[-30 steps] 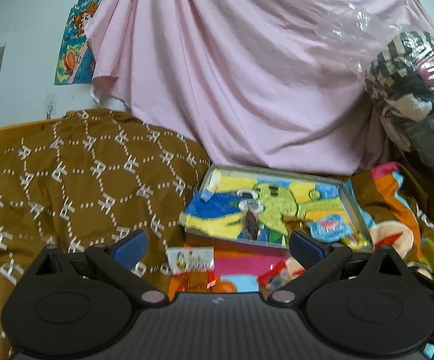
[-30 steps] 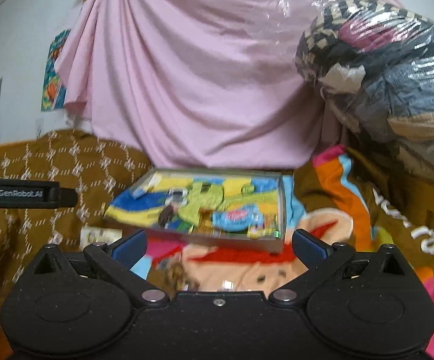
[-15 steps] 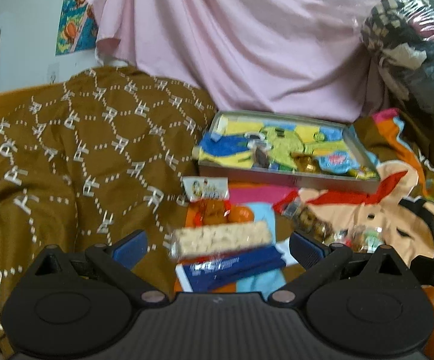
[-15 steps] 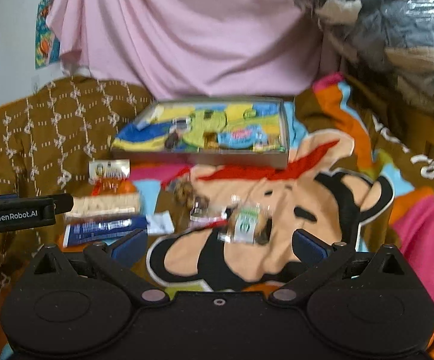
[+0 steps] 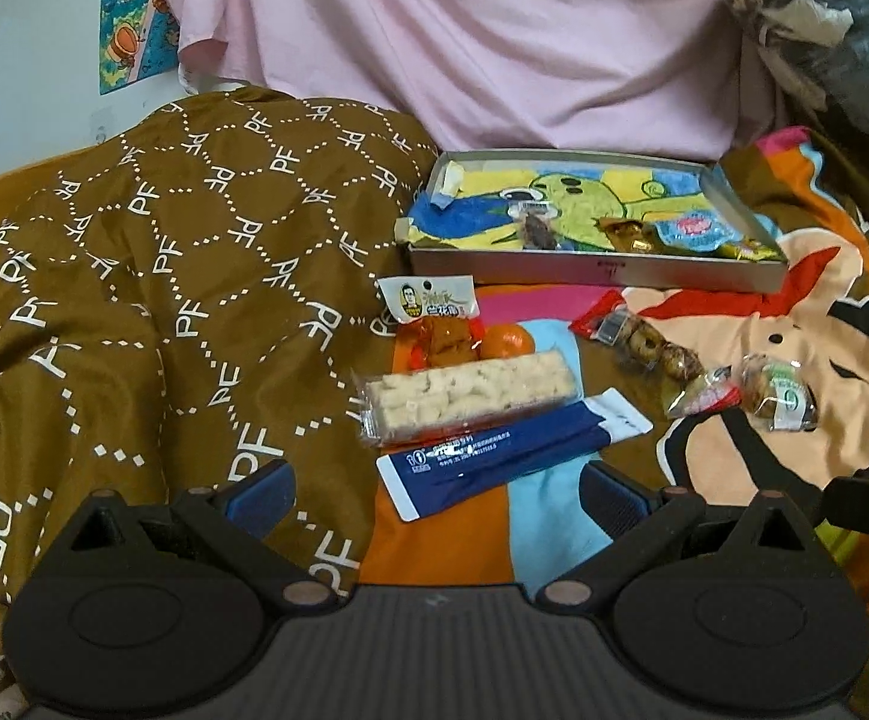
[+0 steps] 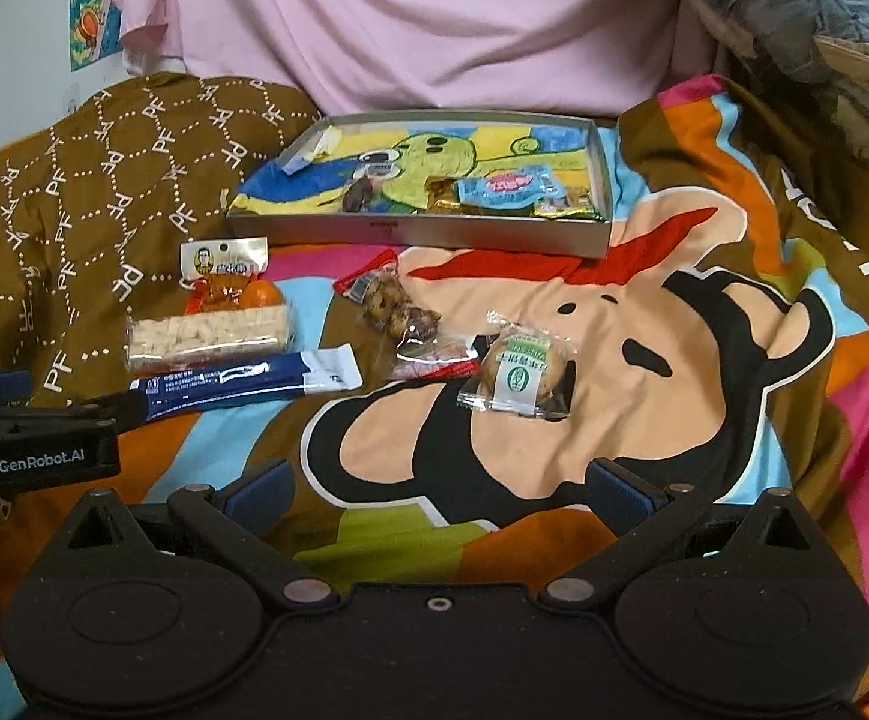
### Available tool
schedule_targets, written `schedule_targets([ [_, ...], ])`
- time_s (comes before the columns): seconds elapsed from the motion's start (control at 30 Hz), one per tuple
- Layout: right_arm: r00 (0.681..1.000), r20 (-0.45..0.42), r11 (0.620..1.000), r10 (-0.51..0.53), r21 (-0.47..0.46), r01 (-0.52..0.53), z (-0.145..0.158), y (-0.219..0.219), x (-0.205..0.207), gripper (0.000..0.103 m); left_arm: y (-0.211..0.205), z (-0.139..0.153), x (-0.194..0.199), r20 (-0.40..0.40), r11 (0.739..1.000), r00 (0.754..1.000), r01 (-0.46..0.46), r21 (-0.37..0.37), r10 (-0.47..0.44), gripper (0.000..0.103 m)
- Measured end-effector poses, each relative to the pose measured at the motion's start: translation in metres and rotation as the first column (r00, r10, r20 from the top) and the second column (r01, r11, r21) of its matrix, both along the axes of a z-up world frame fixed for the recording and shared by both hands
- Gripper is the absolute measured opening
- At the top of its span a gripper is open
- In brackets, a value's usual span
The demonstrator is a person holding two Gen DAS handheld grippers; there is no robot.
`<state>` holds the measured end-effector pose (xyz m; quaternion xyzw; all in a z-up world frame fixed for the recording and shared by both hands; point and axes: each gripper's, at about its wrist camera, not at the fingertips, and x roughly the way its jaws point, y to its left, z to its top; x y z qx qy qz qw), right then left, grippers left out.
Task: Organize snacks
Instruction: 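Withdraw both tools from the tray toward the remaining snacks, then grasp the round WUTANG cake with the right gripper while the left grasps the blue stick packet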
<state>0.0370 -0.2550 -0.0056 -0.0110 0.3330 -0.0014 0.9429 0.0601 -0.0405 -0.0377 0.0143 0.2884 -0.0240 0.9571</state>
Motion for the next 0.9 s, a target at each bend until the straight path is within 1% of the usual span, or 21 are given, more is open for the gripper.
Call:
schedule_targets([
  [0.3,0.996,-0.076,0.999,0.048,0.010,-0.047,-0.002,-0.007,0.022,0.102,-0.011,-0.002,0.010,-0.025,1.000,1.000,0.014,0.024,-0.013,0.103],
  [0.47,0.994,-0.080,0.997,0.075,0.017,-0.073,0.002,-0.018,0.039,0.102,-0.019,-0.004,0.019,-0.042,0.999,0.998,0.038,0.026,-0.036,0.103],
  [0.6,0.993,-0.078,0.996,0.089,0.009,-0.089,0.002,-0.027,0.052,0.102,-0.026,-0.006,0.026,-0.052,0.996,0.996,0.076,0.034,-0.075,0.103],
  [0.77,0.989,-0.081,0.991,0.125,0.067,-0.120,-0.003,-0.043,0.072,0.102,-0.032,-0.010,0.037,-0.081,0.991,0.989,0.128,0.041,-0.124,0.103],
  [0.9,0.986,-0.108,0.985,0.123,0.135,-0.108,-0.014,-0.056,0.091,0.102,-0.028,-0.014,0.050,-0.114,0.989,0.984,0.142,0.029,-0.138,0.103],
])
